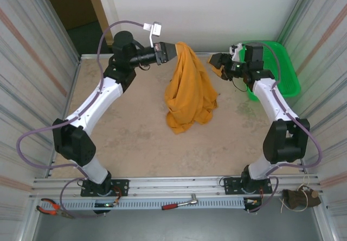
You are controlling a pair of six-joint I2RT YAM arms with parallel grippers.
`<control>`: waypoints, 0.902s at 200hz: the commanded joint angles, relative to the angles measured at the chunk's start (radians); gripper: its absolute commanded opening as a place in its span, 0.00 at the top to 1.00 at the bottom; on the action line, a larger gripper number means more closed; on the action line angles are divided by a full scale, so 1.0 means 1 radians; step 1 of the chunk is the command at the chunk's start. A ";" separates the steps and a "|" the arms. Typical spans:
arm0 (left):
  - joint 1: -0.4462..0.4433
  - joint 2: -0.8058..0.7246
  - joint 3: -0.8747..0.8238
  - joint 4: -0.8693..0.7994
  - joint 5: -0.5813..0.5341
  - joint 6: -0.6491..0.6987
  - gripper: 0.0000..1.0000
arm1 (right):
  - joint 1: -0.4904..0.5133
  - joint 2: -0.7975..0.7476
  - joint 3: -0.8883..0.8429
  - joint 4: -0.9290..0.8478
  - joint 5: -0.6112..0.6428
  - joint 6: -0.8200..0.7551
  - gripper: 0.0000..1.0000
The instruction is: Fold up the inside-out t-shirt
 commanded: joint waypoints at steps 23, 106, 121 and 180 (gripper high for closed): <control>0.030 0.022 0.063 0.190 0.004 -0.309 1.00 | 0.043 -0.278 -0.056 -0.139 0.165 -0.141 0.33; -0.016 -0.018 0.169 -0.057 -0.121 -0.233 1.00 | 0.458 -0.232 0.007 -0.173 0.496 -0.233 0.23; -0.017 -0.037 0.182 -0.078 -0.136 -0.236 1.00 | 0.441 -0.197 0.008 -0.168 0.506 -0.237 0.42; 0.018 -0.077 0.303 -0.281 -0.237 -0.246 1.00 | 0.277 -0.274 -0.053 -0.100 0.307 -0.252 1.00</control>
